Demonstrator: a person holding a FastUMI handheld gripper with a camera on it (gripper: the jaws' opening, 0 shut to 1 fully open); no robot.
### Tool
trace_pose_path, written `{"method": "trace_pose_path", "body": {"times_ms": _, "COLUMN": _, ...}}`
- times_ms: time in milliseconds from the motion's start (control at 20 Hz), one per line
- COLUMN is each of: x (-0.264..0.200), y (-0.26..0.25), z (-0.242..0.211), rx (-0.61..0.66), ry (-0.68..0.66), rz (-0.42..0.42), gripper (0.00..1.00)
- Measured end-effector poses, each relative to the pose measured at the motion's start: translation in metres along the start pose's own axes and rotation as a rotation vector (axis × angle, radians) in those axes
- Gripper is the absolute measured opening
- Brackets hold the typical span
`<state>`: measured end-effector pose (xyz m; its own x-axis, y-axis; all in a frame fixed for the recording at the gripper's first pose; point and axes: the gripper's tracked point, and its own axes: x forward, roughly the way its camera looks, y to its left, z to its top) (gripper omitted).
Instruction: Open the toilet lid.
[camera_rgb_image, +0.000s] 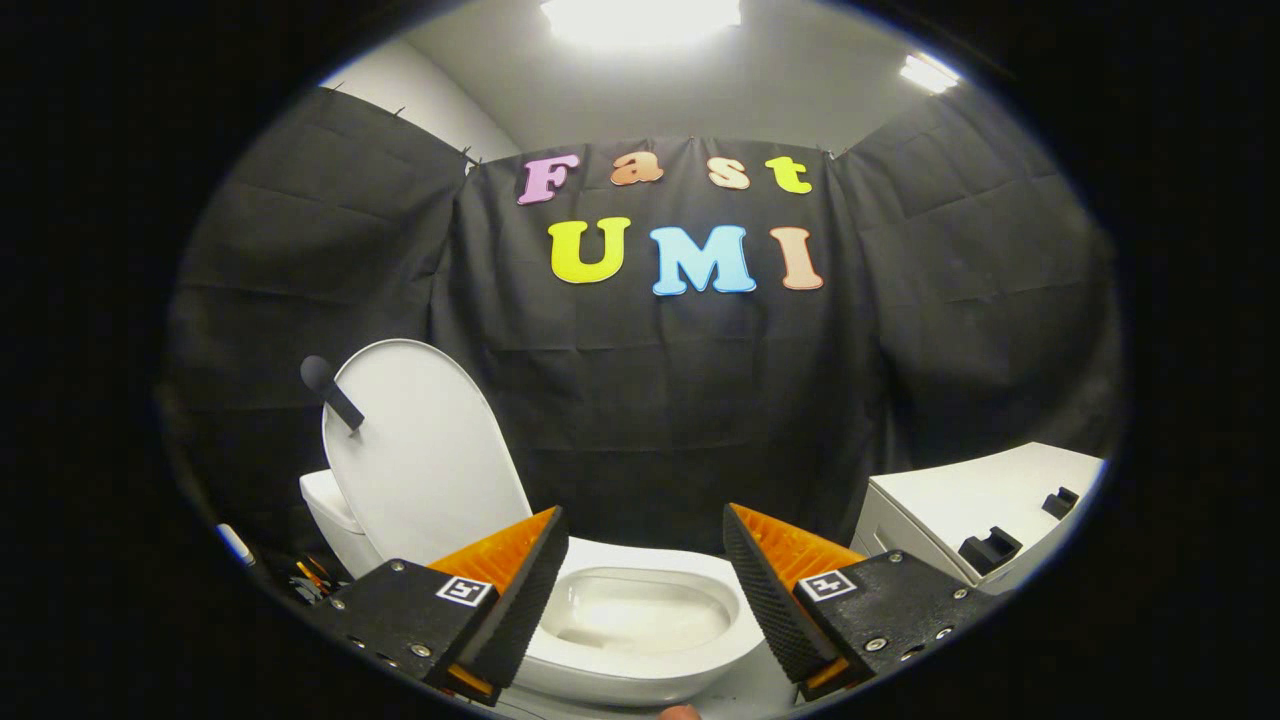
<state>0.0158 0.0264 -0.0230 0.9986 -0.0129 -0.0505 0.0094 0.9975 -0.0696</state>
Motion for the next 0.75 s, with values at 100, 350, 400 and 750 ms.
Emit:
{"method": "trace_pose_path", "body": {"times_ms": 100, "x": -0.0019, "y": -0.0009, "z": 0.0013, "rx": 0.001, "ry": -0.001, "rz": -0.002, "gripper": 0.95}}
{"method": "trace_pose_path", "body": {"times_ms": 350, "x": 0.0026, "y": -0.0023, "z": 0.0016, "rx": -0.007, "ry": -0.004, "rz": 0.002, "gripper": 0.95}}
{"method": "trace_pose_path", "body": {"times_ms": 400, "x": 0.001, "y": -0.0023, "z": 0.0021, "rx": -0.007, "ry": -0.005, "rz": 0.001, "gripper": 0.95}}
{"method": "trace_pose_path", "body": {"times_ms": 750, "x": 0.003, "y": -0.006, "z": 0.0017, "rx": 0.004, "ry": 0.006, "rz": -0.001, "gripper": 0.95}}
